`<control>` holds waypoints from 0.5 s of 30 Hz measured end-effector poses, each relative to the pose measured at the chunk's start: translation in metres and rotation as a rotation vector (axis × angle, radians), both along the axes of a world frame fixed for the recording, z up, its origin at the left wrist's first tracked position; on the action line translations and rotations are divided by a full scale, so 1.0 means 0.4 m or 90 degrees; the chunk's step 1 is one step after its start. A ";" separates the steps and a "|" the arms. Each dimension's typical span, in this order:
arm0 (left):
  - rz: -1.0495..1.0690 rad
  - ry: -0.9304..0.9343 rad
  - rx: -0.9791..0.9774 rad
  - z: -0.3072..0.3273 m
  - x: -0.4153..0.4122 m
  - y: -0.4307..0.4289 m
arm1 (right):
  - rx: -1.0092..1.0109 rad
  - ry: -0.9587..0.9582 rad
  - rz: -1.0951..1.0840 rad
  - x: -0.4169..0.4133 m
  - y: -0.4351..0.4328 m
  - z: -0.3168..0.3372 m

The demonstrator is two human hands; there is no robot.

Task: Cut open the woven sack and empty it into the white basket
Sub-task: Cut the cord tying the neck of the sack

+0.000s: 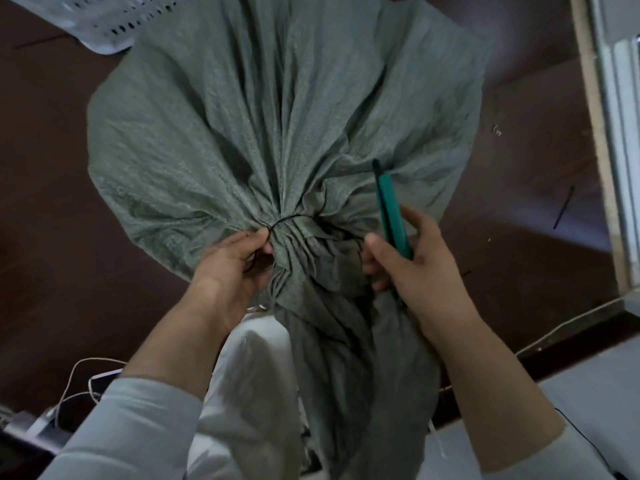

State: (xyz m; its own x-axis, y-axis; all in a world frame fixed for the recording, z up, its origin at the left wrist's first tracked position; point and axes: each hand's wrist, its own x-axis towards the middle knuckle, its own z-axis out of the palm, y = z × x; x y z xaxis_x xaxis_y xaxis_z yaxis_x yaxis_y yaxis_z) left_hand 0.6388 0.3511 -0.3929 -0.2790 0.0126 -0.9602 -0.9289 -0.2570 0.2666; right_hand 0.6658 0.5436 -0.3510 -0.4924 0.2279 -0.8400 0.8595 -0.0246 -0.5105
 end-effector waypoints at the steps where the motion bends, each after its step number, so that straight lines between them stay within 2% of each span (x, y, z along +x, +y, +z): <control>1: 0.000 0.006 -0.020 0.006 -0.003 0.010 | -0.018 -0.006 -0.027 -0.001 0.003 0.001; 4: -0.108 0.050 -0.123 0.011 -0.014 0.022 | -0.193 -0.018 -0.170 -0.007 0.010 0.013; 7: -0.431 0.154 -0.291 0.004 -0.027 0.005 | -0.362 0.012 -0.229 0.004 0.020 0.018; 9: -0.603 0.199 -0.367 0.008 -0.043 -0.003 | -0.411 0.036 -0.223 0.008 0.020 0.021; 12: -0.686 0.220 -0.386 0.013 -0.063 0.001 | -0.438 0.045 -0.218 0.005 0.012 0.020; 15: -0.655 0.244 -0.403 0.008 -0.067 0.008 | -0.421 0.039 -0.213 -0.002 0.004 0.019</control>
State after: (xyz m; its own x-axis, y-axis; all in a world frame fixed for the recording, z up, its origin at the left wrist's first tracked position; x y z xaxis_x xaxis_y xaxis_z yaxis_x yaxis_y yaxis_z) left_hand 0.6119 0.3541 -0.3895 -0.6738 -0.0418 -0.7377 -0.4595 0.8055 0.3741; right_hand 0.6652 0.5451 -0.3433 -0.5354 -0.1696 -0.8274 0.7230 -0.5984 -0.3452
